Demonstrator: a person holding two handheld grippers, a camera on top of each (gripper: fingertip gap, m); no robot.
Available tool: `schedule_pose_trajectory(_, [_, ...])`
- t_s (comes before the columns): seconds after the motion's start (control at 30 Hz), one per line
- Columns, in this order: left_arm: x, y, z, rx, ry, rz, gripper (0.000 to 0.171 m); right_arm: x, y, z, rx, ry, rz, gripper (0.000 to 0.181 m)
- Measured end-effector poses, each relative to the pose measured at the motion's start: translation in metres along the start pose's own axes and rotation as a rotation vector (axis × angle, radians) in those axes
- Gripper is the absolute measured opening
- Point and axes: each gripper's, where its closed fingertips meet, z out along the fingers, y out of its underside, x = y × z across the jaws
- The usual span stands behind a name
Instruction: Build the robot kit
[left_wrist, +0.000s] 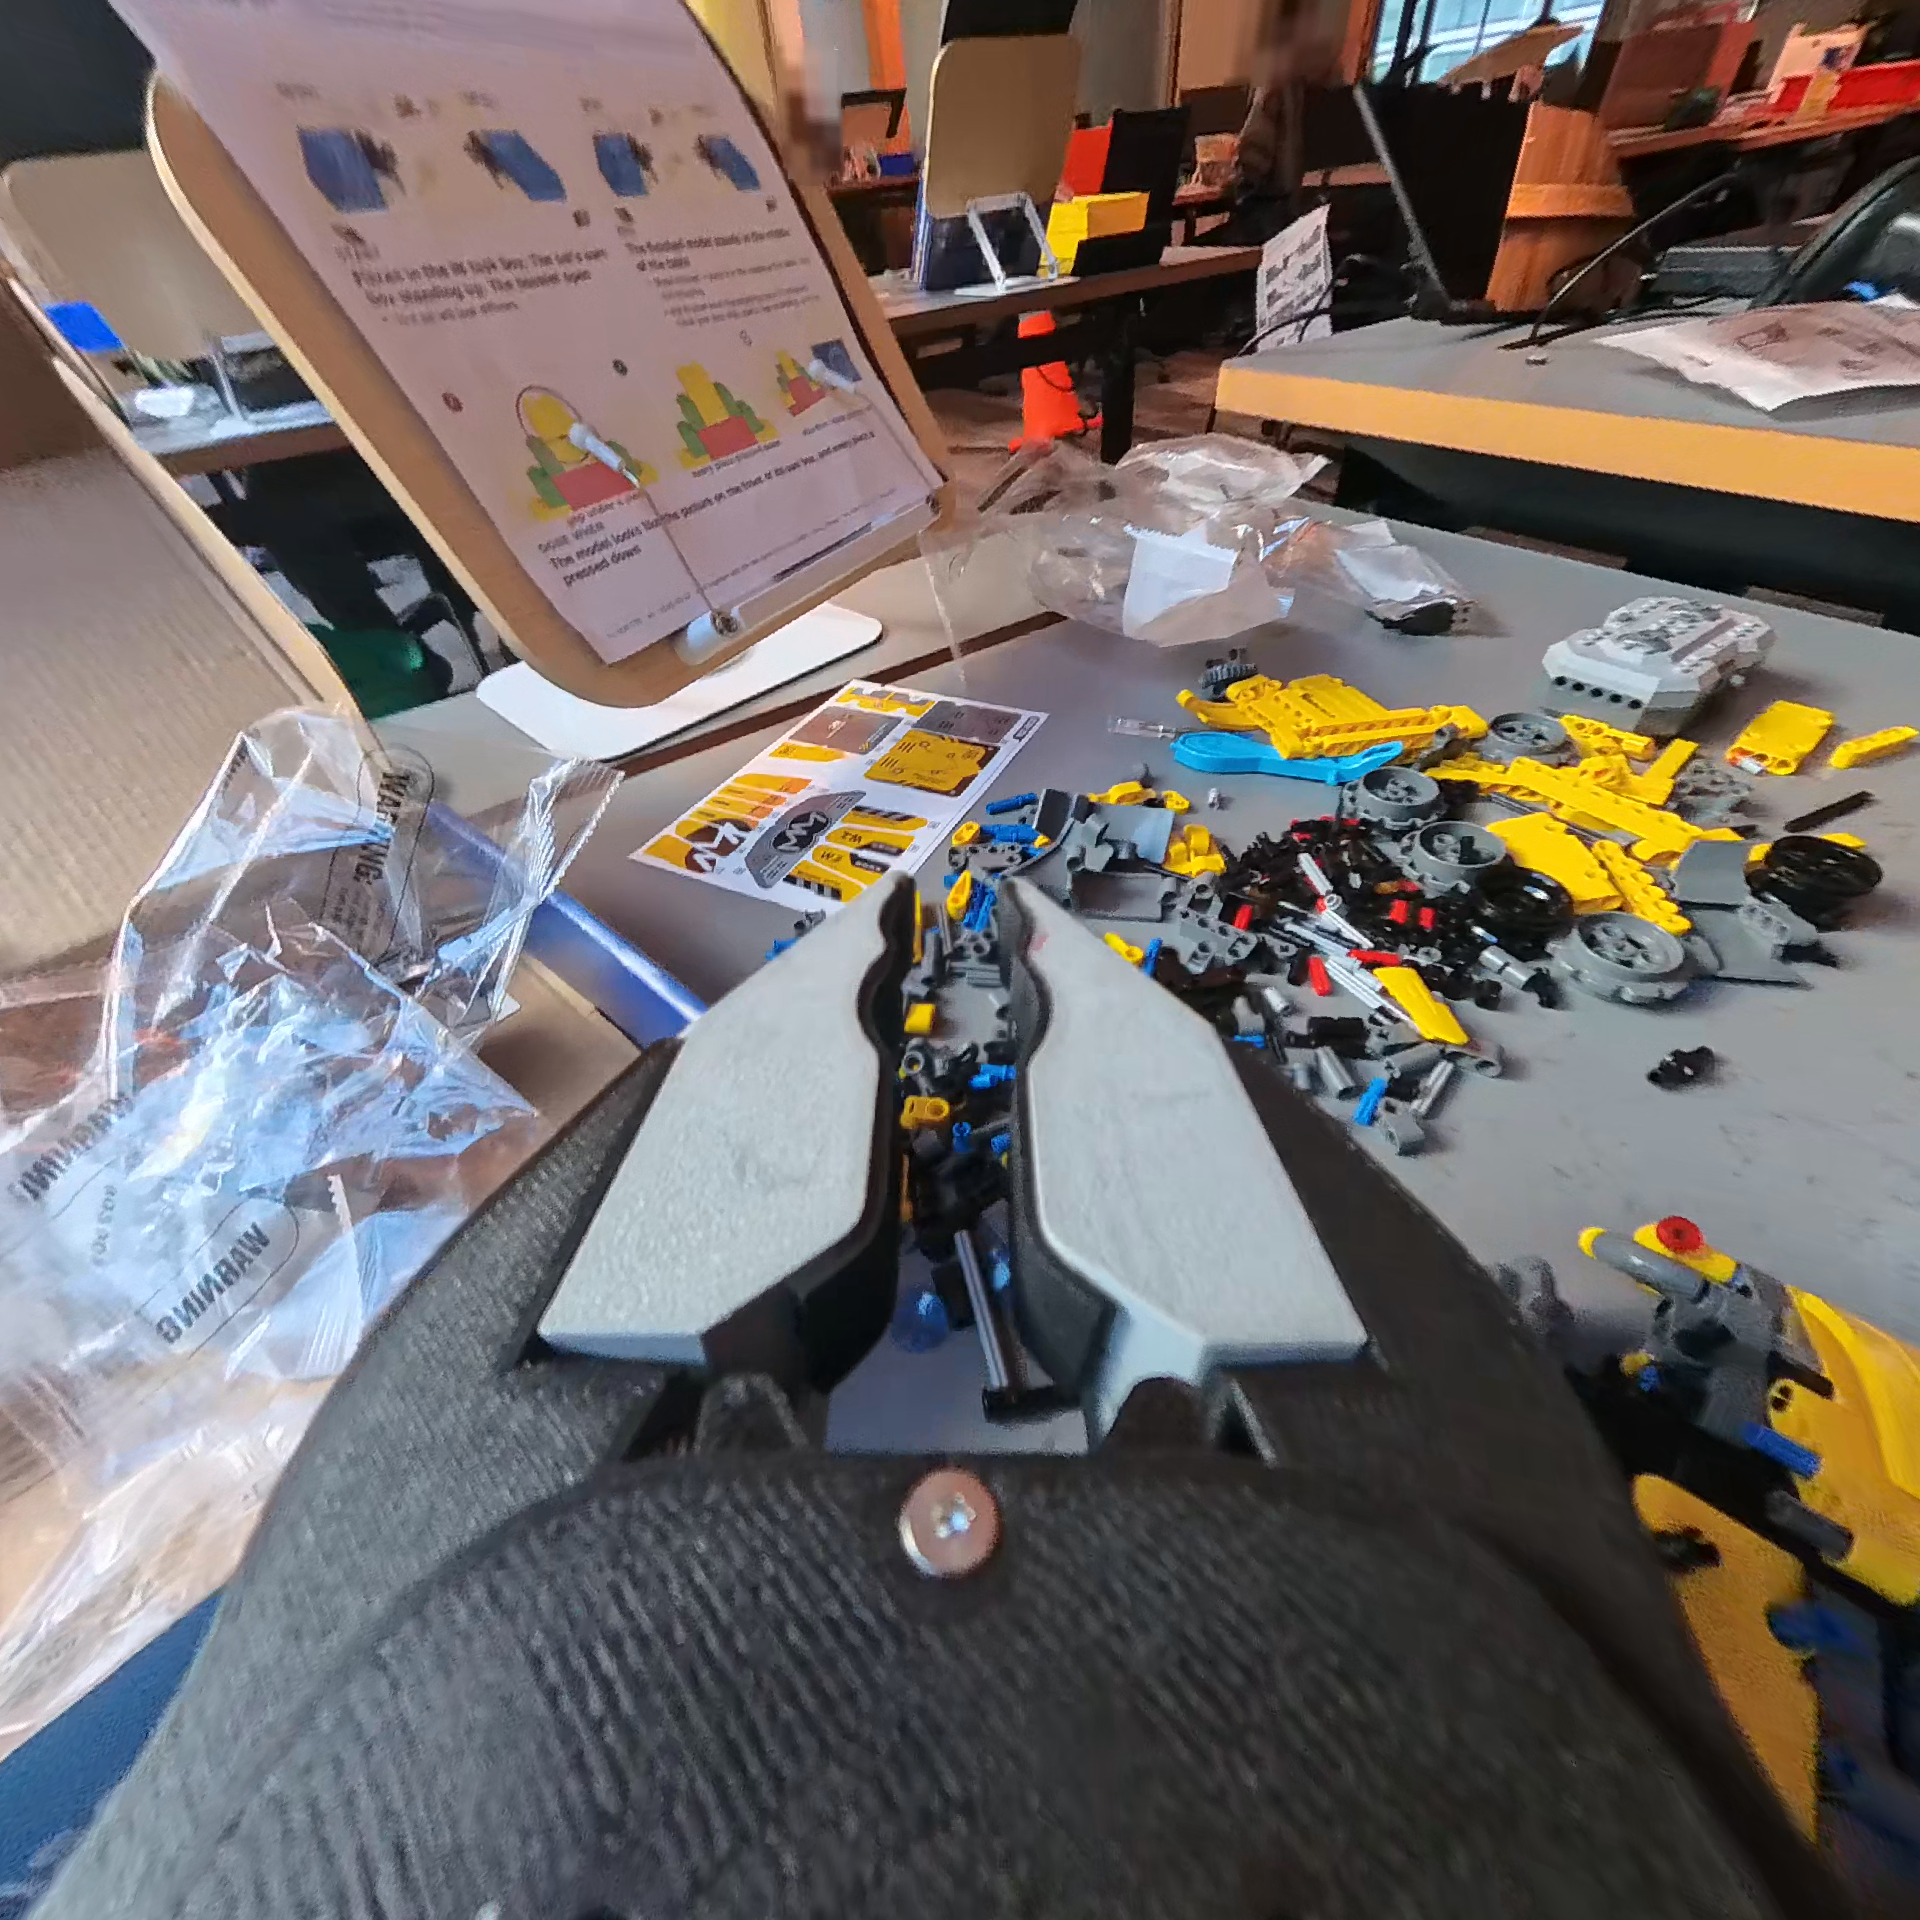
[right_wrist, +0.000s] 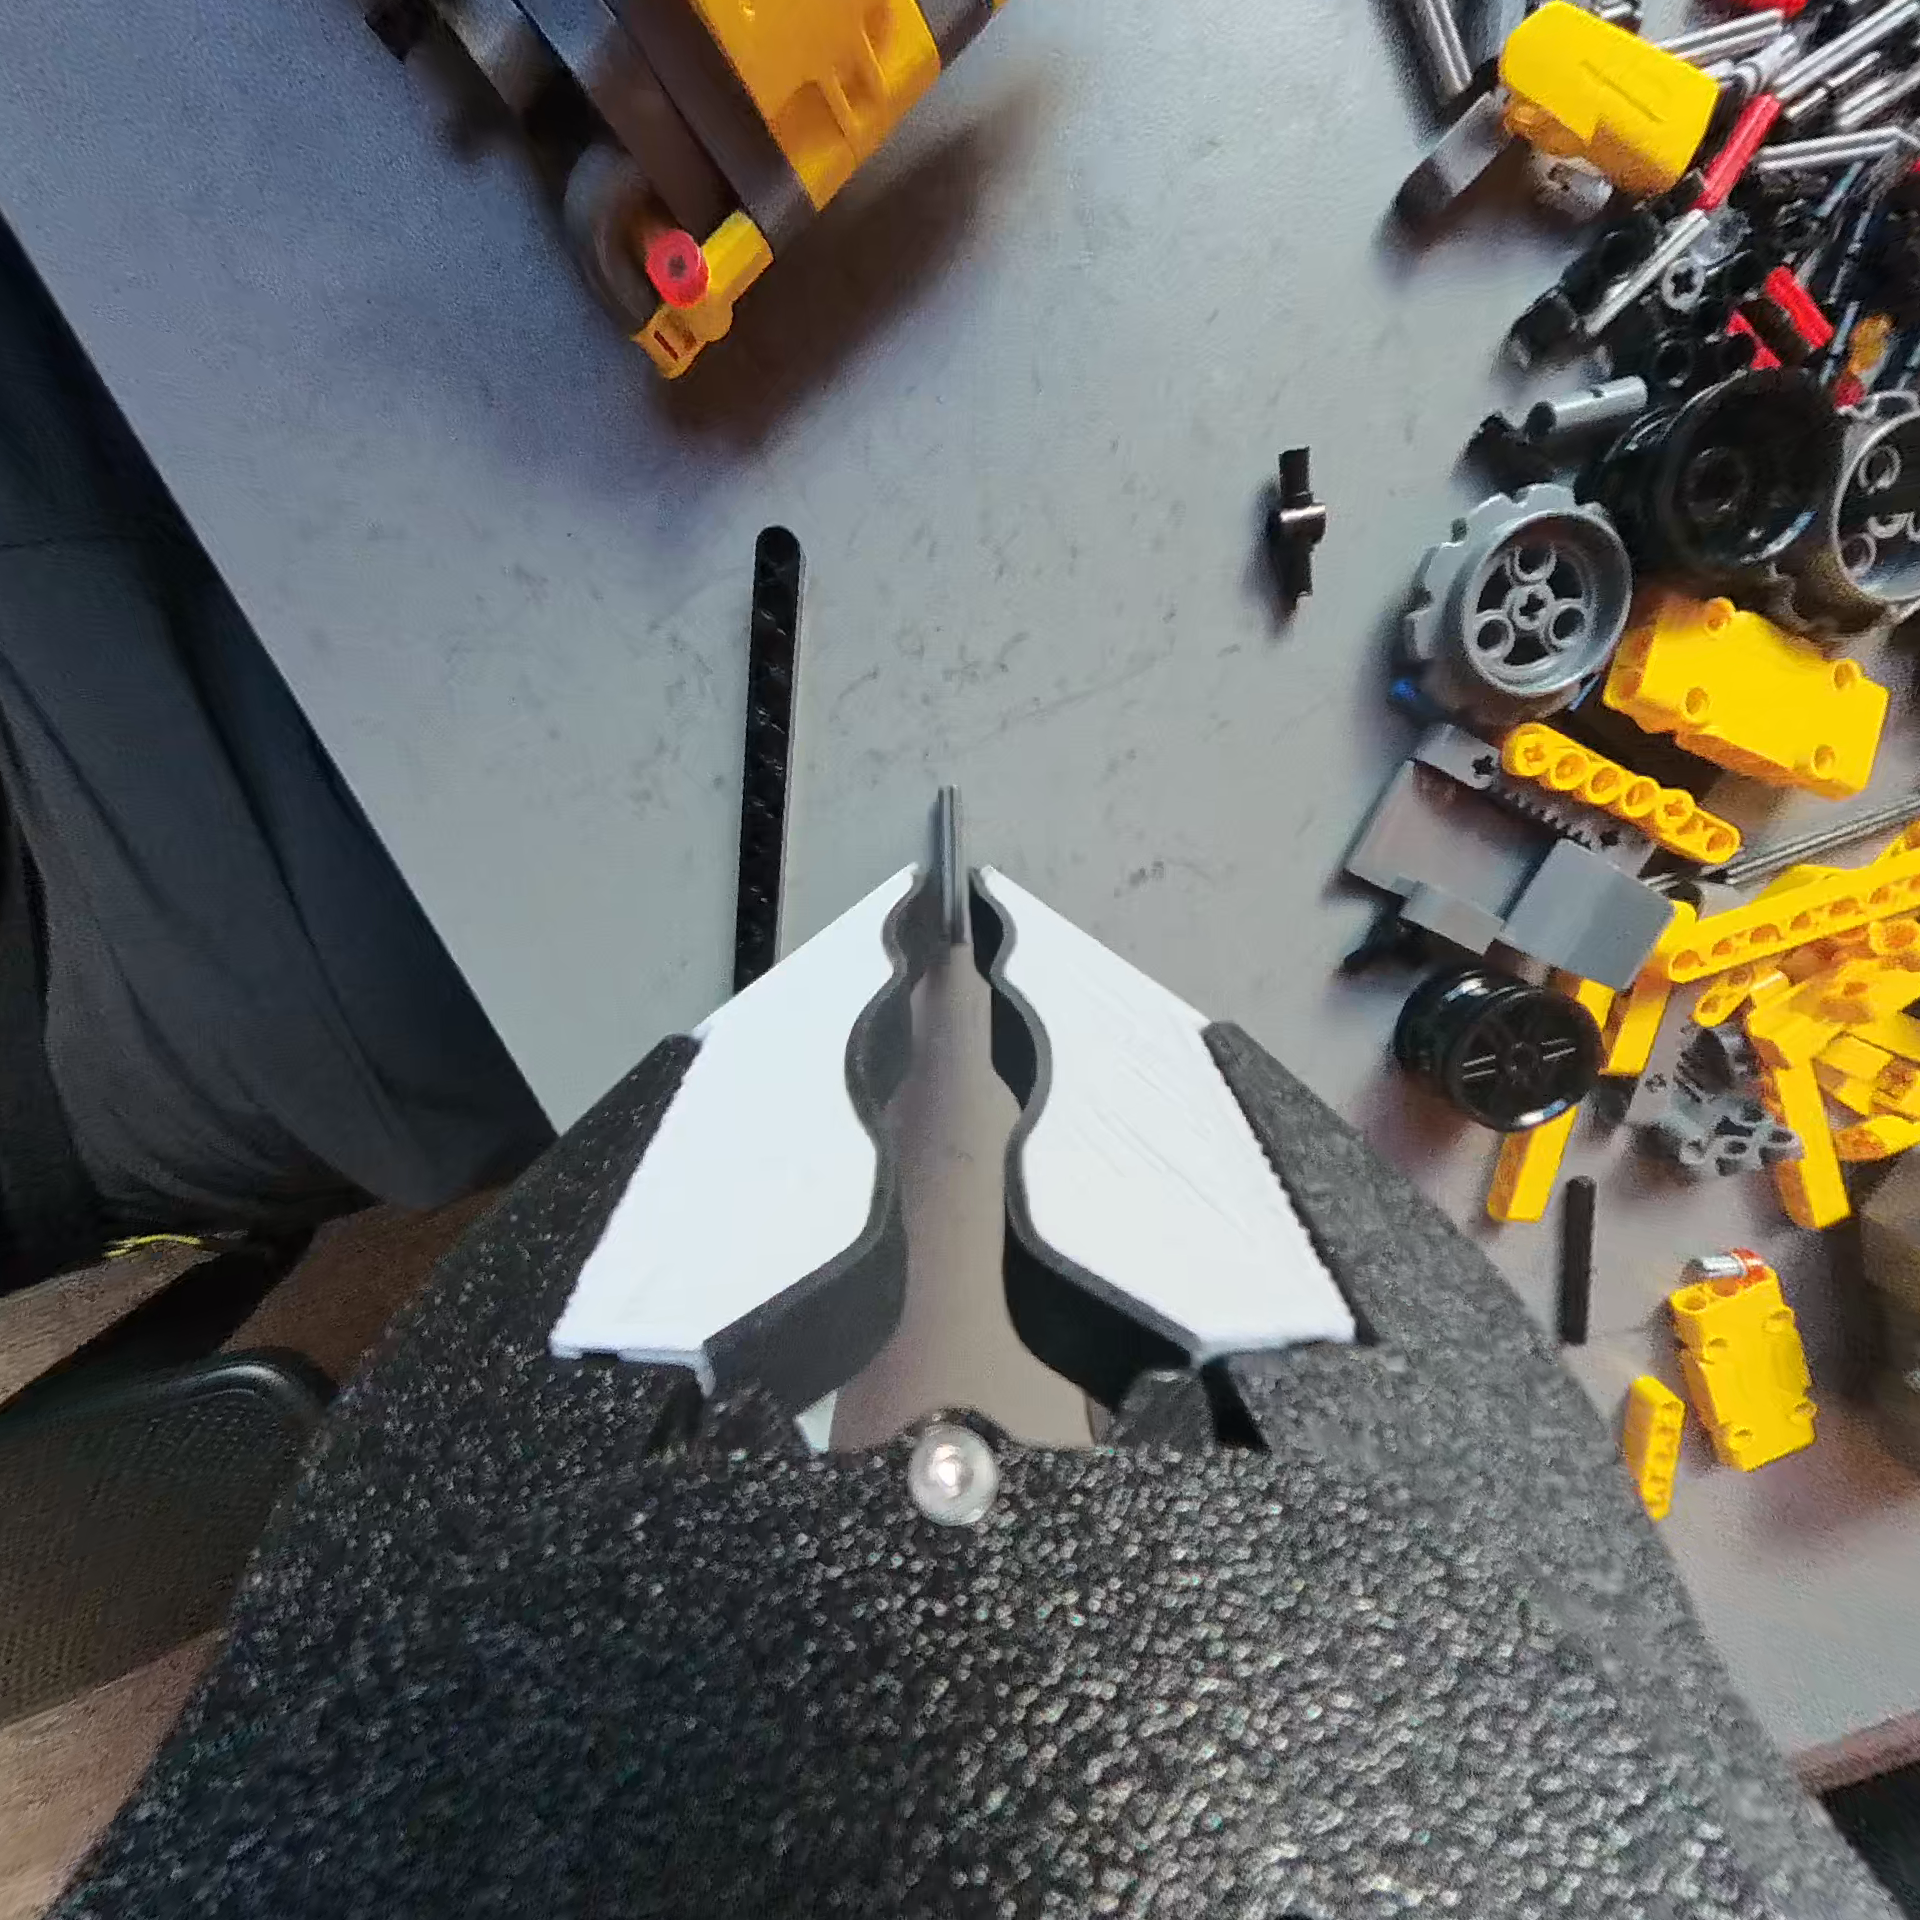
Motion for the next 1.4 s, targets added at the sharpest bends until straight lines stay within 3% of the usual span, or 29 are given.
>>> schedule_pose_trajectory(0.2, [0.002,-0.012,-0.011,0.027,-0.015,0.037,0.015,-0.005,-0.006,-0.005,0.095,0.012,0.006,0.018])
schedule_pose_trajectory(0.3, [0.011,-0.035,-0.040,0.052,0.007,0.073,0.016,0.001,-0.010,-0.021,0.198,0.052,0.040,0.017])
schedule_pose_trajectory(0.4, [0.030,-0.037,-0.080,0.017,0.069,0.079,0.019,0.015,-0.014,-0.034,0.320,0.107,0.100,0.015])
schedule_pose_trajectory(0.53, [0.050,-0.014,-0.131,-0.014,0.077,0.073,0.016,0.041,-0.024,-0.030,0.394,0.139,0.176,0.010])
schedule_pose_trajectory(0.63, [0.064,0.012,-0.156,-0.061,0.064,0.052,0.014,0.050,-0.046,-0.011,0.380,0.127,0.119,0.012])
schedule_pose_trajectory(0.8, [0.076,0.043,-0.174,-0.137,0.048,0.042,0.013,0.077,-0.065,0.027,0.236,0.242,-0.069,0.000])
schedule_pose_trajectory(0.87, [0.078,0.049,-0.177,-0.149,0.053,0.019,0.013,0.095,-0.070,0.027,0.186,0.342,-0.112,0.000])
schedule_pose_trajectory(0.97, [0.078,0.057,-0.182,-0.165,0.053,0.001,0.014,0.085,-0.079,0.010,0.239,0.327,-0.126,0.007])
schedule_pose_trajectory(1.07, [0.075,0.066,-0.187,-0.175,0.044,-0.021,0.014,0.079,-0.058,-0.016,0.288,0.319,-0.047,0.012])
schedule_pose_trajectory(1.13, [0.075,0.075,-0.189,-0.185,0.046,-0.049,0.014,0.061,-0.036,-0.023,0.332,0.219,0.011,0.017])
schedule_pose_trajectory(1.3, [0.071,0.093,-0.190,-0.219,0.029,-0.098,0.015,0.035,0.004,-0.002,0.380,0.076,0.150,0.029])
schedule_pose_trajectory(1.4, [0.069,0.095,-0.190,-0.227,0.013,-0.120,0.015,0.037,0.000,0.006,0.409,0.051,0.192,0.022])
